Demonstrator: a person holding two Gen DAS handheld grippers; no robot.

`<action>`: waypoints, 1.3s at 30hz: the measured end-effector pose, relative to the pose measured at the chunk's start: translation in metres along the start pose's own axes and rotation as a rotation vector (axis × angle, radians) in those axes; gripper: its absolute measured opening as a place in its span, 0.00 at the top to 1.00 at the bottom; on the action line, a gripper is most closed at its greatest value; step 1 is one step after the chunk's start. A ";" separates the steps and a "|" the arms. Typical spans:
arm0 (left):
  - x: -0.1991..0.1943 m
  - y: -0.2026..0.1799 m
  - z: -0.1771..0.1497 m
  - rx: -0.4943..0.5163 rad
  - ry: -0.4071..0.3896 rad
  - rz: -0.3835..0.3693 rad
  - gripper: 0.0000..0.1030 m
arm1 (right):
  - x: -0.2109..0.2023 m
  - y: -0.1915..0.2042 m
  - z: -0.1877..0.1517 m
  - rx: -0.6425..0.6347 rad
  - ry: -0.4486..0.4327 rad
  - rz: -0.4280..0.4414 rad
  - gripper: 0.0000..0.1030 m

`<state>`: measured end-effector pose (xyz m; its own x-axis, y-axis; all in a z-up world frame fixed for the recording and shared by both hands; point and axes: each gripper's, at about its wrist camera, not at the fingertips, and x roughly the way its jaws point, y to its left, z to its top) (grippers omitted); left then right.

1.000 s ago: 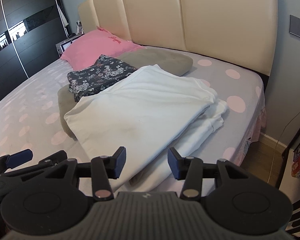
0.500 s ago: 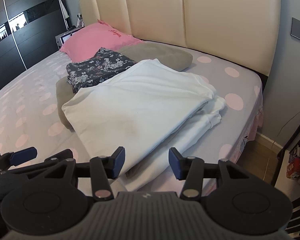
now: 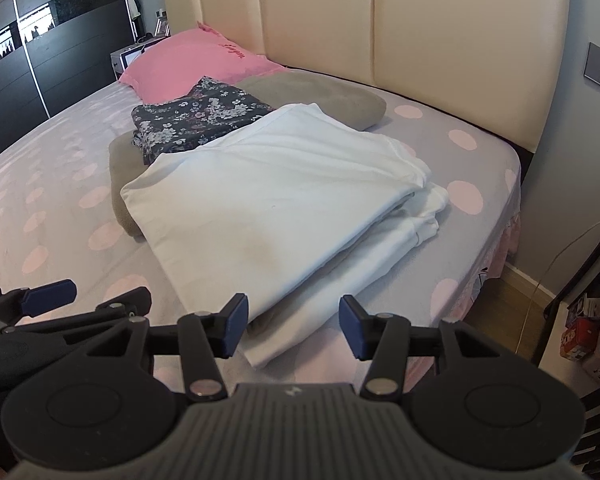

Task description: Fold clothes

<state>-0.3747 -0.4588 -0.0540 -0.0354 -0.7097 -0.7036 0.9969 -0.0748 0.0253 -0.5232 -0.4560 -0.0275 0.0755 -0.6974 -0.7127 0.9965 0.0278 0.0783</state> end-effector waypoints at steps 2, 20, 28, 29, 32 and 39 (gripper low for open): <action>0.001 0.000 0.000 -0.004 0.004 -0.004 0.35 | 0.000 0.000 0.000 0.000 0.000 0.001 0.48; 0.001 -0.002 -0.001 -0.007 0.009 -0.011 0.35 | 0.000 0.000 -0.001 -0.003 -0.002 0.009 0.48; 0.000 -0.002 0.000 -0.003 0.008 -0.016 0.35 | 0.000 0.000 -0.001 -0.005 -0.003 0.010 0.48; 0.000 -0.002 0.000 -0.004 0.007 -0.015 0.35 | 0.000 0.001 -0.001 -0.006 -0.003 0.011 0.48; 0.000 -0.002 0.001 -0.002 0.007 -0.011 0.35 | 0.000 0.001 0.000 -0.008 -0.002 0.010 0.48; -0.001 -0.001 0.001 0.002 0.004 -0.011 0.36 | -0.001 0.002 -0.001 -0.008 -0.003 0.009 0.48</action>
<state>-0.3761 -0.4587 -0.0526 -0.0462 -0.7062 -0.7065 0.9963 -0.0840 0.0188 -0.5210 -0.4544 -0.0271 0.0839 -0.6989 -0.7103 0.9961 0.0396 0.0787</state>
